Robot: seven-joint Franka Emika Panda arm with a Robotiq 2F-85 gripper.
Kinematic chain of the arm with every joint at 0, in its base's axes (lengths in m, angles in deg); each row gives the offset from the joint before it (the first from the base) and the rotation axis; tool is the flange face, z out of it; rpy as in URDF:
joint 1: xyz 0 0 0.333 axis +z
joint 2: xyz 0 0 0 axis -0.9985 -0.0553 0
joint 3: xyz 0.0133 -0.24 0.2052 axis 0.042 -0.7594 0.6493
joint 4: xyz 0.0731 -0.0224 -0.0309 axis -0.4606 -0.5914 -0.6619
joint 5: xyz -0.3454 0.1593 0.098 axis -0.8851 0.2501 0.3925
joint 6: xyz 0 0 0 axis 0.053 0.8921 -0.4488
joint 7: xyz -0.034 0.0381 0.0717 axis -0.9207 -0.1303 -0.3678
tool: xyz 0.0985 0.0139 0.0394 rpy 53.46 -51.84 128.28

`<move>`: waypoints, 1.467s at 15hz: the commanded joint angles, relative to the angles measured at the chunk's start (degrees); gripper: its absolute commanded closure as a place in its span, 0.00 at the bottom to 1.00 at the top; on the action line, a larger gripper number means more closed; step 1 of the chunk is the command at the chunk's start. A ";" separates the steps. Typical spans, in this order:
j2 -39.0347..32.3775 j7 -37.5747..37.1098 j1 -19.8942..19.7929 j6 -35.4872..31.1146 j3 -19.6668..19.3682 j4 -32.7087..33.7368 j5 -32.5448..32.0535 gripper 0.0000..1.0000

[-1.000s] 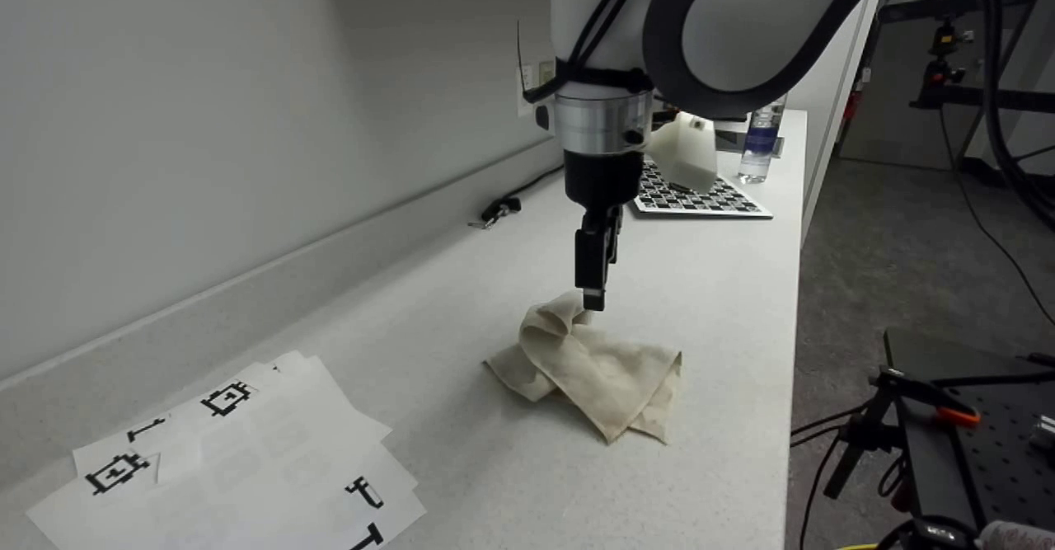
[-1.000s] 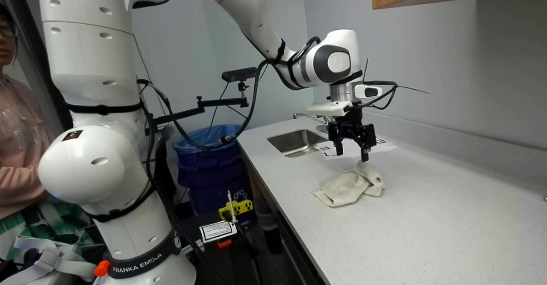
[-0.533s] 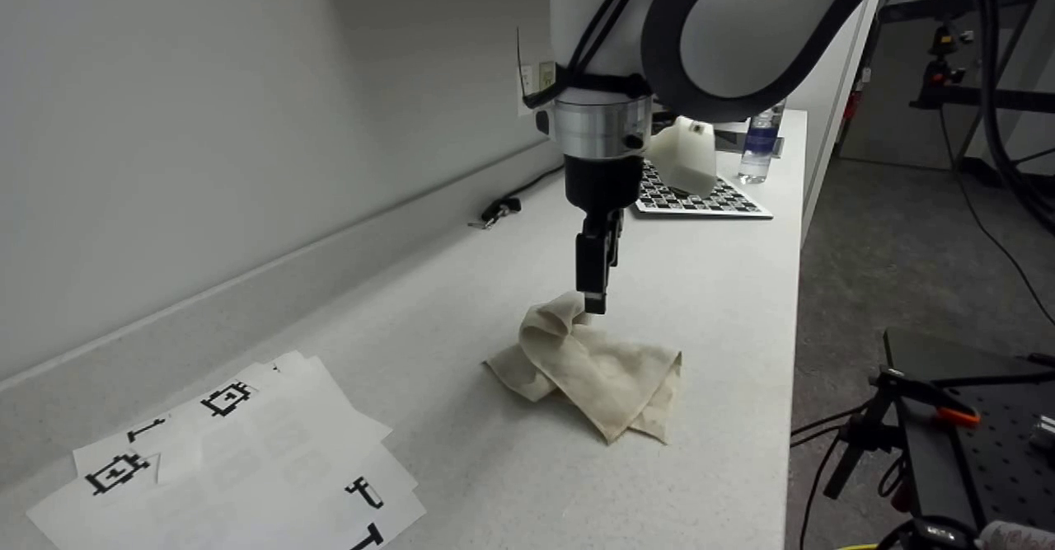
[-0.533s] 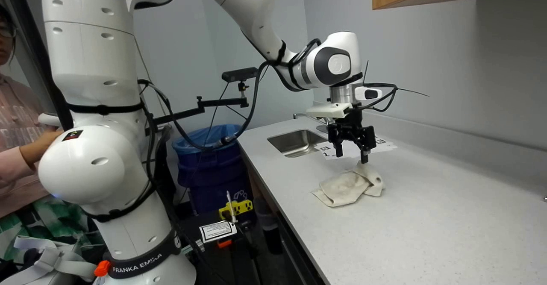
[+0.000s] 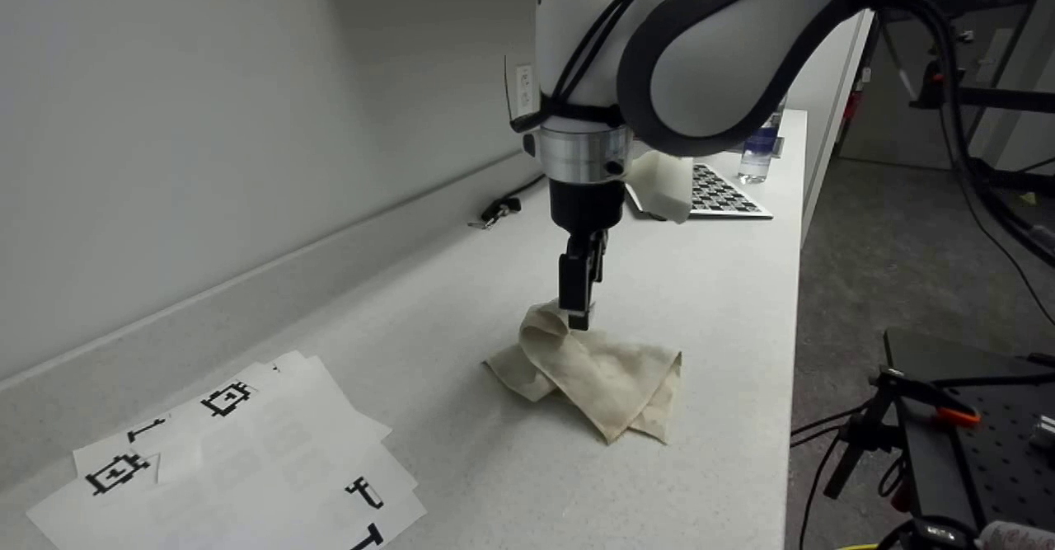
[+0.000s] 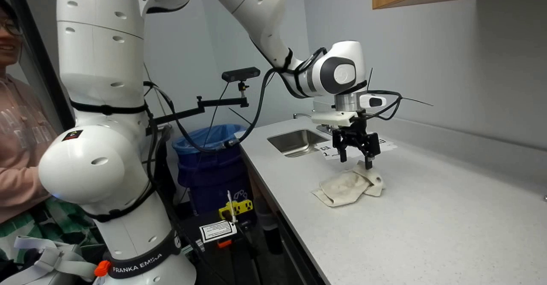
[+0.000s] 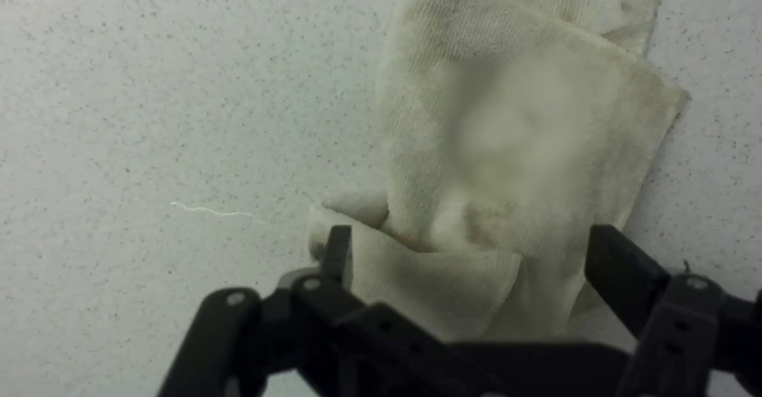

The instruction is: Use the cloth to wipe the counter

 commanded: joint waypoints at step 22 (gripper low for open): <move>-11.79 -5.09 2.96 -8.36 -5.34 6.91 -2.10 0.96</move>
